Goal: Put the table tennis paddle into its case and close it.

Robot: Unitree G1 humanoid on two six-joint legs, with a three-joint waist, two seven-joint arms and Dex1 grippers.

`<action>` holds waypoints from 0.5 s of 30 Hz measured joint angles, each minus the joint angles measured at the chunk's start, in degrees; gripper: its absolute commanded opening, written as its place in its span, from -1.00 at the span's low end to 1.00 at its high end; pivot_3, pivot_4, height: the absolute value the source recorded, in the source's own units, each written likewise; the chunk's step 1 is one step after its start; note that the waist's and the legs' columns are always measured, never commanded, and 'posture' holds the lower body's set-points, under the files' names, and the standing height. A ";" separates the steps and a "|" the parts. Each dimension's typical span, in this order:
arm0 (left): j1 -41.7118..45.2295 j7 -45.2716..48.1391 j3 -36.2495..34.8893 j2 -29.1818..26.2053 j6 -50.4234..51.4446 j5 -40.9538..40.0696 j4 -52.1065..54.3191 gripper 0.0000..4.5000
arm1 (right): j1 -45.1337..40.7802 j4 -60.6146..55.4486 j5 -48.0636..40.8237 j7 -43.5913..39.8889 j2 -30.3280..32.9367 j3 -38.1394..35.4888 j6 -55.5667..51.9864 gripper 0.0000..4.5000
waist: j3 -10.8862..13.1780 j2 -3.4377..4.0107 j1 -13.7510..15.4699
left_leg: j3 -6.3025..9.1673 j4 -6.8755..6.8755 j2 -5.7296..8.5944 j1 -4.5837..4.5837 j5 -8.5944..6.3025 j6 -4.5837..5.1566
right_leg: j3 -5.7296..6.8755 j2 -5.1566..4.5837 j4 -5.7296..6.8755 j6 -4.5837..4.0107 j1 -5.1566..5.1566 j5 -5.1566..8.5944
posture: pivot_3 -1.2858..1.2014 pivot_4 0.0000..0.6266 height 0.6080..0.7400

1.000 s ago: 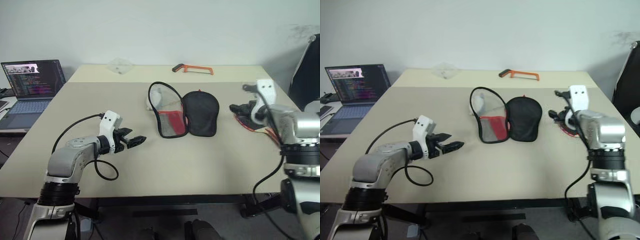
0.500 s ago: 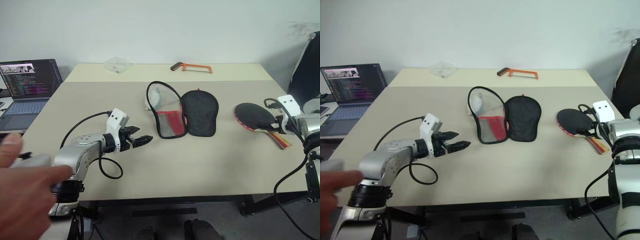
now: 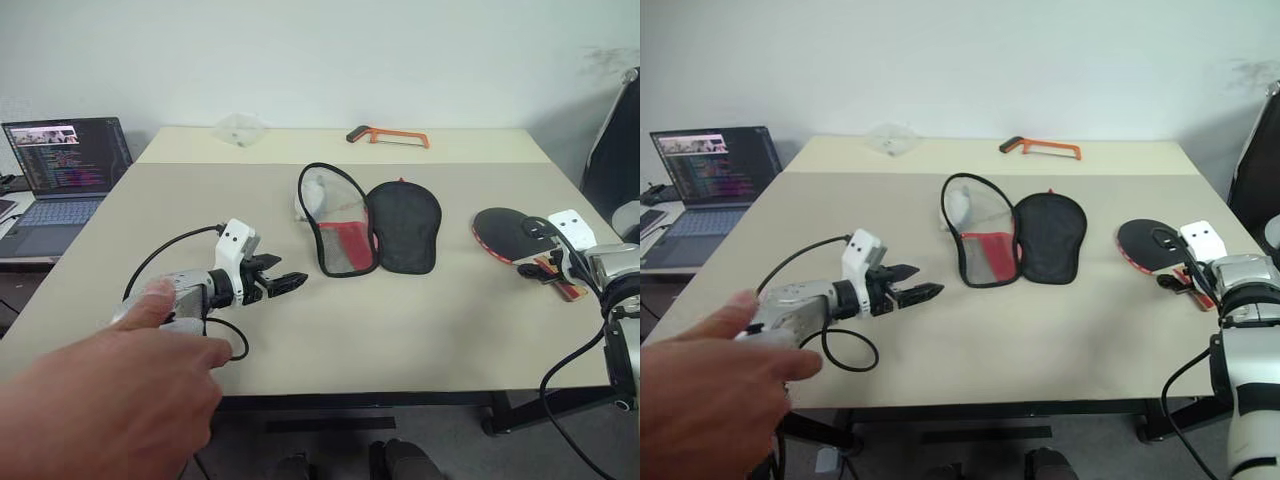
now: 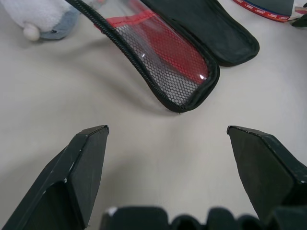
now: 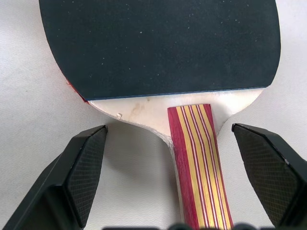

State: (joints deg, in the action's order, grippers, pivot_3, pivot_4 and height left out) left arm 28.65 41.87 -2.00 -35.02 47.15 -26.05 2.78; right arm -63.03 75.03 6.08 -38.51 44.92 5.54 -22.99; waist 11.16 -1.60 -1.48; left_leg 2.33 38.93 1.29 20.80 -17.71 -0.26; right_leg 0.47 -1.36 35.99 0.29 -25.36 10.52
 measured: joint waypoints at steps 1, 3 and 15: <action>-0.07 -0.02 0.00 0.00 0.00 -0.03 0.00 0.93 | 0.00 0.05 -0.02 -0.17 0.05 -0.14 -0.21 0.99 | 0.00 0.00 0.02 | 0.00 0.00 0.00 0.00 0.00 -0.01 | 0.01 0.00 0.00 0.00 0.01 0.00 | 0.03 -0.52 1.00; -0.10 -0.14 0.00 0.15 0.00 -0.07 0.01 0.93 | -0.09 0.15 -0.14 -0.92 0.23 -1.13 -1.60 0.99 | 0.00 0.00 0.04 | 0.01 0.00 0.00 0.00 0.04 -0.07 | 0.03 0.00 0.00 0.00 0.01 0.00 | 0.03 -0.52 1.00; -0.47 -1.10 0.00 0.52 0.00 -0.10 0.27 0.93 | -0.53 0.98 -0.06 -5.46 1.74 -3.47 -7.62 -0.33 | 0.00 0.00 -0.06 | -0.01 0.00 -0.02 -0.02 0.04 -0.07 | 0.02 0.00 0.03 -0.01 0.01 0.00 | 0.03 -0.52 1.00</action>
State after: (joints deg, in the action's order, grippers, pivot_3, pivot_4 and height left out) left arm 28.18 40.77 -2.00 -34.50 47.15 -26.15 3.05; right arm -63.56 76.01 6.03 -43.97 46.66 2.07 -30.61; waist 11.16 -1.60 -1.54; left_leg 2.32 38.93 1.27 20.77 -17.67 -0.33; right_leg 0.49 -1.36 36.02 0.27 -25.34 10.52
